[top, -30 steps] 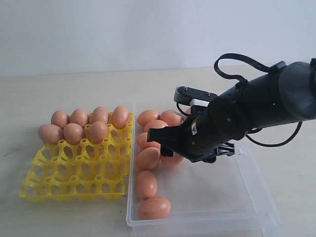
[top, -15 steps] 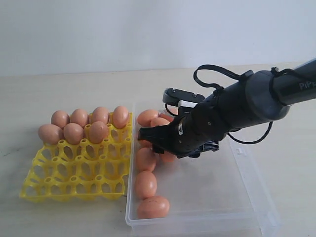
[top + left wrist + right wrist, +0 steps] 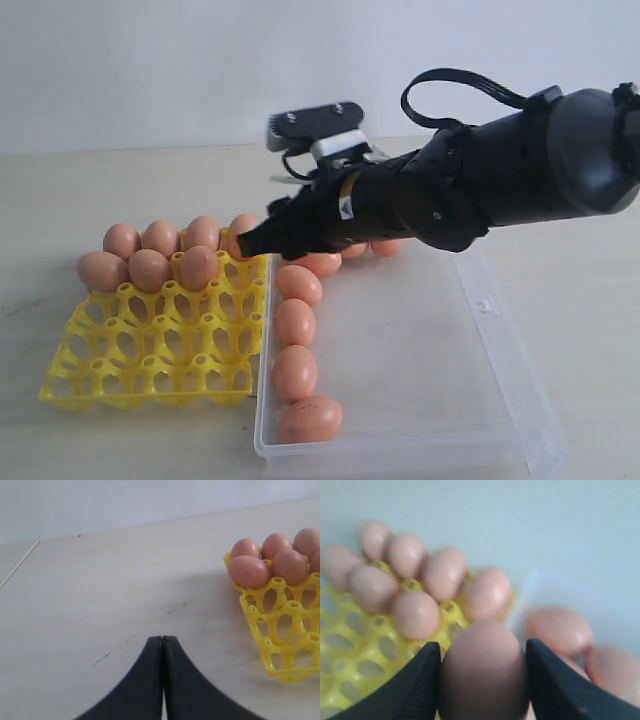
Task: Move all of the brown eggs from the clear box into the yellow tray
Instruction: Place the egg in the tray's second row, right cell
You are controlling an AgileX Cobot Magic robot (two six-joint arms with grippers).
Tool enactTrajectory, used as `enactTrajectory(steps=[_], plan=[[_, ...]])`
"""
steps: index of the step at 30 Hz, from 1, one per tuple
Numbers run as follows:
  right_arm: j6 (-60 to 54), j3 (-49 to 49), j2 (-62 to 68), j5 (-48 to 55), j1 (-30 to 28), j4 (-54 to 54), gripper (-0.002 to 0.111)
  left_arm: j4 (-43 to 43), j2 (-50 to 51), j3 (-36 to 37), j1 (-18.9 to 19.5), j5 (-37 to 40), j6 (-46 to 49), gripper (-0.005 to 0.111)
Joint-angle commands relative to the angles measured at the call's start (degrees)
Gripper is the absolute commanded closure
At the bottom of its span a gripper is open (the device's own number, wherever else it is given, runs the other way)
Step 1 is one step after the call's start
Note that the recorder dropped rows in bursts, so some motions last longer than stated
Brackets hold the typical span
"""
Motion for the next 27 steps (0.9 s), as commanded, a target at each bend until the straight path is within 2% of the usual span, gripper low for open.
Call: enactTrajectory(steps=[1,6,13,20,23,27], plan=[[-12.2,0.4,1.2,-14.8,2.6,-0.7,0.108,-0.1,-0.3,-0.2,-0.3,-0.5,-0.3,0.107],[-14.3,0.3,5.8,-29.0,2.6,-0.6,0.108,-0.1,-0.3,-0.2,-0.3,-0.5,-0.3,0.107],[-20.2,-1.6,10.2,-29.7,2.6,-0.4,0.108,-0.1,-0.3,-0.2,-0.3,-0.5,-0.3,0.107],[-23.3,-1.6,13.4,-31.2,2.5,4.5,0.108,-0.1,-0.3,-0.2,-0.3,-0.5,-0.3,0.107],[-23.2,-2.1,14.2,-30.9,2.5,5.8,0.104,-0.1,-0.3,-0.2,-0.3,-0.5,-0.3,0.107],[-15.8,-3.4,15.1,-30.6,1.9,6.9,0.088,-0.1,-0.3,-0.2,-0.3,-0.5,-0.3,0.107]])
